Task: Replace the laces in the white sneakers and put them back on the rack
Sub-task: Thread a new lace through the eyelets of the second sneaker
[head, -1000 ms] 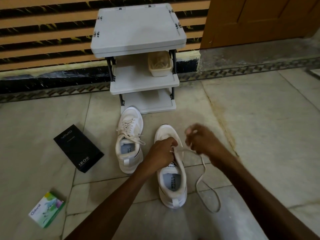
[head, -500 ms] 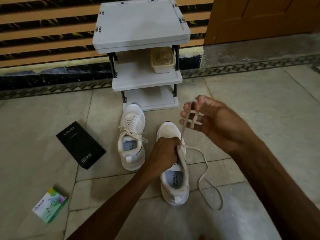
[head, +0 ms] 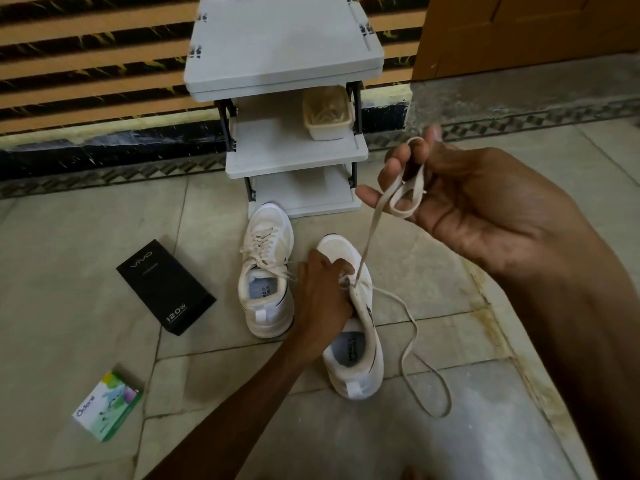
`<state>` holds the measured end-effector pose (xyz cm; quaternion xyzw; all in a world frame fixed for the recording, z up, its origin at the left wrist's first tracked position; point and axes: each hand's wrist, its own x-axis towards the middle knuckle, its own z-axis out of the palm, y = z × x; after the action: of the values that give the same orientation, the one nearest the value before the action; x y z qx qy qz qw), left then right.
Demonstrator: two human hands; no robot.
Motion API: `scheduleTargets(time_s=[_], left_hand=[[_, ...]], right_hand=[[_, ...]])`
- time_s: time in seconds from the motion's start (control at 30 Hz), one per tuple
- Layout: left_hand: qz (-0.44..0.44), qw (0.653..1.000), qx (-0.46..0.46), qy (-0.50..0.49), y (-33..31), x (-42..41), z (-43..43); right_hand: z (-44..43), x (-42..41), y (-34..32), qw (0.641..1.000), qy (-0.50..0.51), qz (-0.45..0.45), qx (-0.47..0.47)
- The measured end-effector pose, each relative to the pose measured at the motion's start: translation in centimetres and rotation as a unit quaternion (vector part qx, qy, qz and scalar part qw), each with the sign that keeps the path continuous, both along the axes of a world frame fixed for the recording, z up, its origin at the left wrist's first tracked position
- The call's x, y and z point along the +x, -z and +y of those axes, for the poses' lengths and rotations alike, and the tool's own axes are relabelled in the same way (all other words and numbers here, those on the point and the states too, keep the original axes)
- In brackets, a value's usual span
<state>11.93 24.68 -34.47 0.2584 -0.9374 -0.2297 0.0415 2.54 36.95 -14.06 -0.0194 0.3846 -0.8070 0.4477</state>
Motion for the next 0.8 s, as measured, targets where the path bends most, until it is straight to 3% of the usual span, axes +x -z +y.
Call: scheduleTargets(time_s=[0.1,0.23,0.3,0.37,0.43,0.5,0.63,0.67,0.73,0.8], left_hand=[[-0.008,0.998,0.062,-0.009,-0.1,0.0,-0.3],[-0.011,0.998,0.064,-0.009,0.1,0.0,-0.2],[-0.011,0.998,0.060,-0.005,0.1,-0.2,-0.1],[-0.008,0.998,0.068,-0.004,0.0,-0.4,-0.1],[0.013,0.994,0.106,-0.010,-0.2,-0.3,-0.1],[0.042,0.990,0.134,-0.012,-0.3,0.0,-0.3],[0.055,0.985,0.161,-0.008,-0.8,0.4,-0.7],[0.052,0.985,0.163,-0.008,-1.0,0.4,-0.7],[0.046,0.985,0.167,-0.010,-1.3,0.3,-0.7],[0.037,0.985,0.166,-0.008,-1.4,0.3,-0.7]], right_hand=[[-0.1,0.2,-0.4,0.999,0.019,-0.043,0.004],[0.0,0.5,-0.4,0.997,0.042,-0.061,0.002],[0.2,0.4,0.4,0.999,0.032,-0.008,0.042],[0.5,0.4,2.1,0.983,0.019,0.096,0.157],[0.8,0.6,4.9,0.925,0.007,0.196,0.325],[1.3,0.7,8.5,0.836,-0.042,0.276,0.473],[2.3,0.1,15.6,0.576,-0.248,0.420,0.656],[2.4,-0.1,16.9,0.533,-0.271,0.436,0.672],[2.3,-0.4,18.4,0.495,-0.250,0.471,0.686],[1.9,-0.9,19.1,0.512,-0.183,0.538,0.644]])
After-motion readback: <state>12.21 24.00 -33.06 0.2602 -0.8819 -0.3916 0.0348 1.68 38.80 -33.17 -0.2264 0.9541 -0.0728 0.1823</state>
